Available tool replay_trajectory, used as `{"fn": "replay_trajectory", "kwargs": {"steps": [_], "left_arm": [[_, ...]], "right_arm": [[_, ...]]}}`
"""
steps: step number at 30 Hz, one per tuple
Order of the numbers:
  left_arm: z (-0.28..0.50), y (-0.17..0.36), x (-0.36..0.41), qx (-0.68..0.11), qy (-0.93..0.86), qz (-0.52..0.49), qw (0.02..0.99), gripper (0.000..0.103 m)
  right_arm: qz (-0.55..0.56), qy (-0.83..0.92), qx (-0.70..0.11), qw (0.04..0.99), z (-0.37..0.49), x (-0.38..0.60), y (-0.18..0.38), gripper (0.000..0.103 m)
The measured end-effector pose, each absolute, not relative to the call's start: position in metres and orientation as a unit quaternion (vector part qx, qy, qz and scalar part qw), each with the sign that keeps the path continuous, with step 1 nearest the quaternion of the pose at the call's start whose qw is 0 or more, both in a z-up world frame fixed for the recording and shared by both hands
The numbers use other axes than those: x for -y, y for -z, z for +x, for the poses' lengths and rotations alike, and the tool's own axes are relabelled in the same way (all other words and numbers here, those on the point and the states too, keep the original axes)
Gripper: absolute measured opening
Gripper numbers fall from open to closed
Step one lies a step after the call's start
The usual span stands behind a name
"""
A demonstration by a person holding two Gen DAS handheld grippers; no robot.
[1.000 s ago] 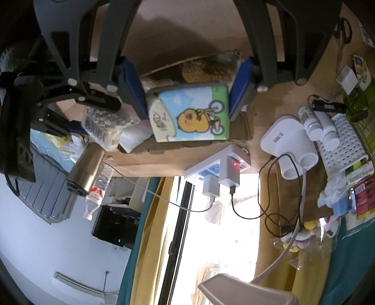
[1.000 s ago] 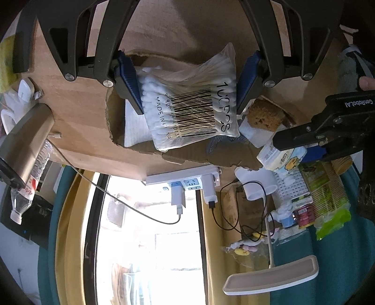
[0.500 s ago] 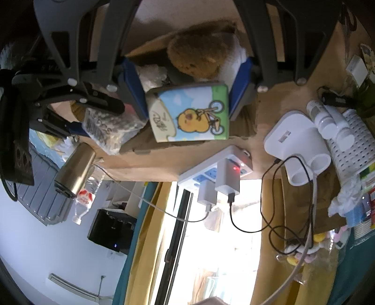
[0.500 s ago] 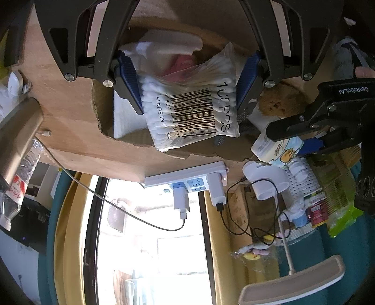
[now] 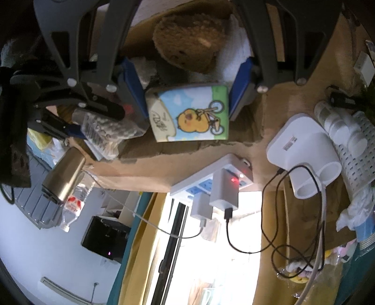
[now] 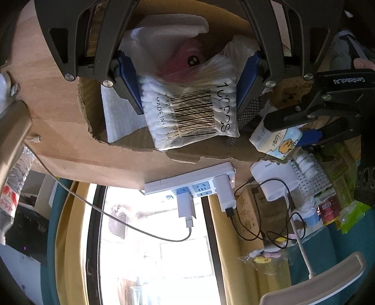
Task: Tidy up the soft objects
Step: 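Lower the tissue pack and swab bag into the box and open both grippers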
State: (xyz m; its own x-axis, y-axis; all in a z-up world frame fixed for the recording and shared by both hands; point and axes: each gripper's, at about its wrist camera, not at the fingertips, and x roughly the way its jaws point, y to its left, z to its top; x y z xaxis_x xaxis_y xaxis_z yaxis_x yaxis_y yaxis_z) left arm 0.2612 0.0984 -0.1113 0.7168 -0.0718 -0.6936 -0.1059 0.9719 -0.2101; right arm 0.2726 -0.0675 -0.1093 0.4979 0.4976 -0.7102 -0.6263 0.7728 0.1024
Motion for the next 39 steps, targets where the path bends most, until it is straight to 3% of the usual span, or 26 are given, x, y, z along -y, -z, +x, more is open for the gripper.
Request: {"fn": "replay_trajectory", "kwargs": {"steps": [8,12,39], "left_arm": [[0.263,0.113,-0.094,-0.383,-0.013,-0.112,0.917,0.07],[0.259,0.108,-0.097,-0.376,-0.019,-0.113,0.92,0.077],[0.202,0.063,-0.082,-0.326,-0.016,-0.106,0.939,0.079]], "right_arm": [[-0.079,-0.329,-0.387,0.858,0.272,0.069,0.11,0.083],[-0.068,-0.329,-0.386,0.859,0.271,0.071,0.107,0.088],[-0.07,-0.316,-0.344,0.881,0.224,0.094,0.07,0.088]]}}
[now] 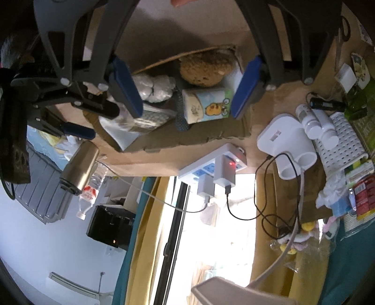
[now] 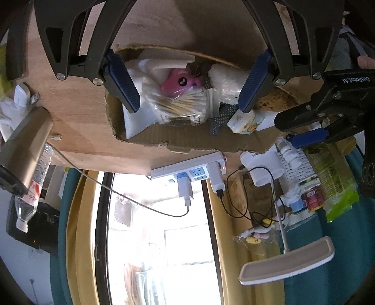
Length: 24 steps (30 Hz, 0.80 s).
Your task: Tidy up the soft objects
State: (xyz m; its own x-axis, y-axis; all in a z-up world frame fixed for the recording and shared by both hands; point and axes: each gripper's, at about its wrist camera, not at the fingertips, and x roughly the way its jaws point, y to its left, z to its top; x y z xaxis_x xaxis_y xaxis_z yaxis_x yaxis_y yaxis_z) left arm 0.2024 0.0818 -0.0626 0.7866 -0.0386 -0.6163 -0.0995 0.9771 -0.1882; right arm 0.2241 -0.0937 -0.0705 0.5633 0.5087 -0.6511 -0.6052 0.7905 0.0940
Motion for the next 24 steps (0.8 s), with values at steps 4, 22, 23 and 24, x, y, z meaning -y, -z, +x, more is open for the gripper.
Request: {"fn": "replay_trajectory", "kwargs": {"steps": [4,22,23,24], "left_arm": [[0.191,0.056,-0.079,-0.318,-0.017,-0.104,0.942,0.079],[0.139,0.028,-0.06,-0.279,-0.01,-0.095,0.955,0.08],[0.136,0.026,-0.058,-0.276,-0.01,-0.094,0.957,0.08],[0.133,0.023,-0.057,-0.272,-0.01,-0.093,0.958,0.08]], "right_arm": [[-0.071,-0.314,-0.338,0.885,0.214,0.098,0.064,0.088],[-0.076,-0.302,-0.298,0.902,0.162,0.12,0.036,0.088],[-0.076,-0.301,-0.295,0.904,0.158,0.121,0.033,0.088],[-0.077,-0.3,-0.291,0.905,0.154,0.122,0.031,0.088]]}}
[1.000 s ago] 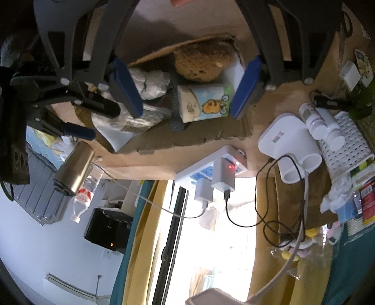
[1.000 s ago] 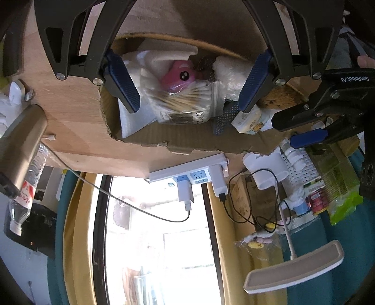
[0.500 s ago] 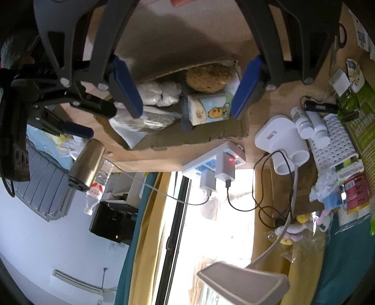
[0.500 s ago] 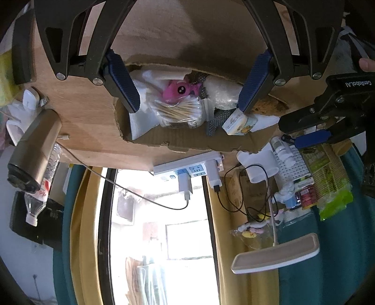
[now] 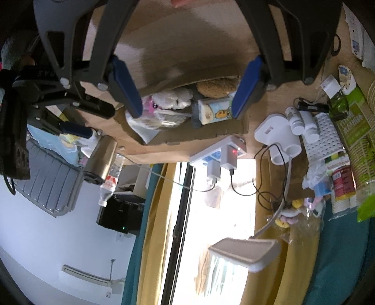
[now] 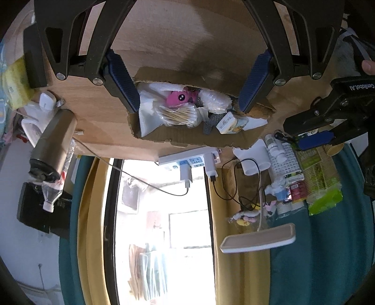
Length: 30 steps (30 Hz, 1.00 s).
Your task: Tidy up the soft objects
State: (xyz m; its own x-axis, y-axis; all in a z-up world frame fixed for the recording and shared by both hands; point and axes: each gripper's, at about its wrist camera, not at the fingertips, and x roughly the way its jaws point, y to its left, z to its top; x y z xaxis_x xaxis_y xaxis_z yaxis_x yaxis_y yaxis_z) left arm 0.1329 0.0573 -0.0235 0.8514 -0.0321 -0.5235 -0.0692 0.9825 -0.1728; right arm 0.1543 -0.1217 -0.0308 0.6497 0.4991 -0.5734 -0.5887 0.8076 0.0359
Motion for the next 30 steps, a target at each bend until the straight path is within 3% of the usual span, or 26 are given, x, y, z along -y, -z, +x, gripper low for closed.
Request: {"fn": "replay_trajectory", "kwargs": {"steps": [23,27,30], "left_arm": [[0.062,-0.022,-0.035,-0.202,-0.002,-0.075,0.976,0.081],[0.049,-0.03,-0.03,-0.189,-0.003,-0.071,0.979,0.099],[0.039,-0.036,-0.026,-0.18,-0.008,-0.065,0.981,0.099]], "right_arm": [[-0.081,-0.287,-0.216,0.93,0.083,0.147,-0.018,0.088],[-0.083,-0.267,-0.195,0.94,0.065,0.155,-0.028,0.088],[-0.078,-0.256,-0.185,0.946,0.055,0.163,-0.034,0.088]]}}
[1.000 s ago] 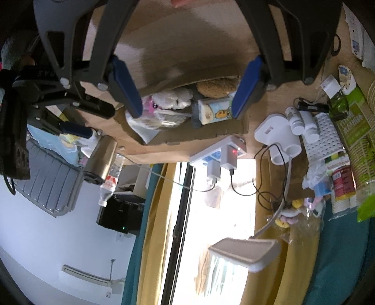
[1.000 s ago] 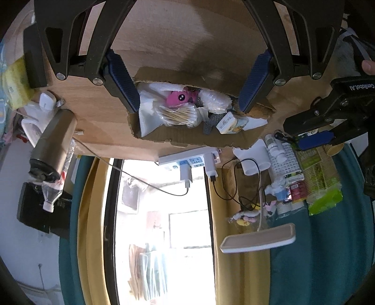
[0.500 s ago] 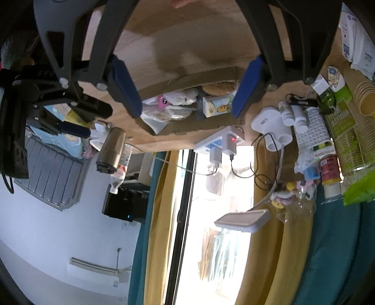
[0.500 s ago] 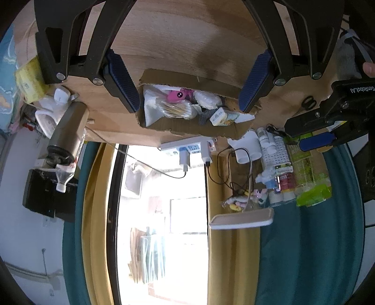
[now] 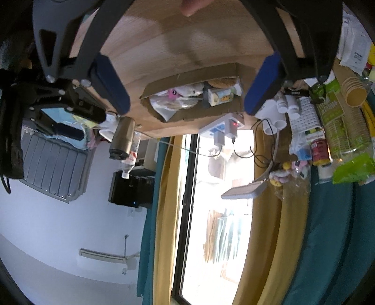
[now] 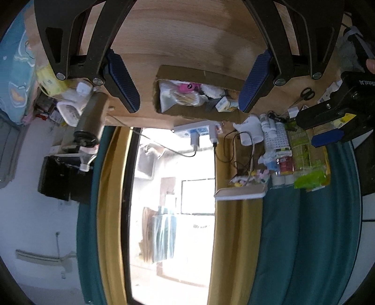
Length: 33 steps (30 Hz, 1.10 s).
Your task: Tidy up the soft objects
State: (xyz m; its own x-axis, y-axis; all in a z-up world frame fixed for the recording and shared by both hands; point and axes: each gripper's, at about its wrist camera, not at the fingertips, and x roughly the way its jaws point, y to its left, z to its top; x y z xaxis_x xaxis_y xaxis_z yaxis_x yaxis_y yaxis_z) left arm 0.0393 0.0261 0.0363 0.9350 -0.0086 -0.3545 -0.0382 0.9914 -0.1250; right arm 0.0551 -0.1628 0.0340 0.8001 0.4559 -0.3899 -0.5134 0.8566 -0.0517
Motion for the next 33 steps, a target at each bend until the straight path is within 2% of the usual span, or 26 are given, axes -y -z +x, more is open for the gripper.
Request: {"fn": "replay_trajectory", "kwargs": {"steps": [13,33], "left_arm": [[0.01,-0.055,-0.013,-0.156,-0.016,-0.047,0.987,0.1],[0.014,-0.053,-0.003,-0.166,-0.016,-0.038,0.985,0.1]], "right_arm": [[-0.075,-0.205,-0.141,0.966,0.012,0.198,-0.058,0.088],[-0.066,-0.207,-0.15,0.965,0.015,0.199,-0.056,0.088]]}}
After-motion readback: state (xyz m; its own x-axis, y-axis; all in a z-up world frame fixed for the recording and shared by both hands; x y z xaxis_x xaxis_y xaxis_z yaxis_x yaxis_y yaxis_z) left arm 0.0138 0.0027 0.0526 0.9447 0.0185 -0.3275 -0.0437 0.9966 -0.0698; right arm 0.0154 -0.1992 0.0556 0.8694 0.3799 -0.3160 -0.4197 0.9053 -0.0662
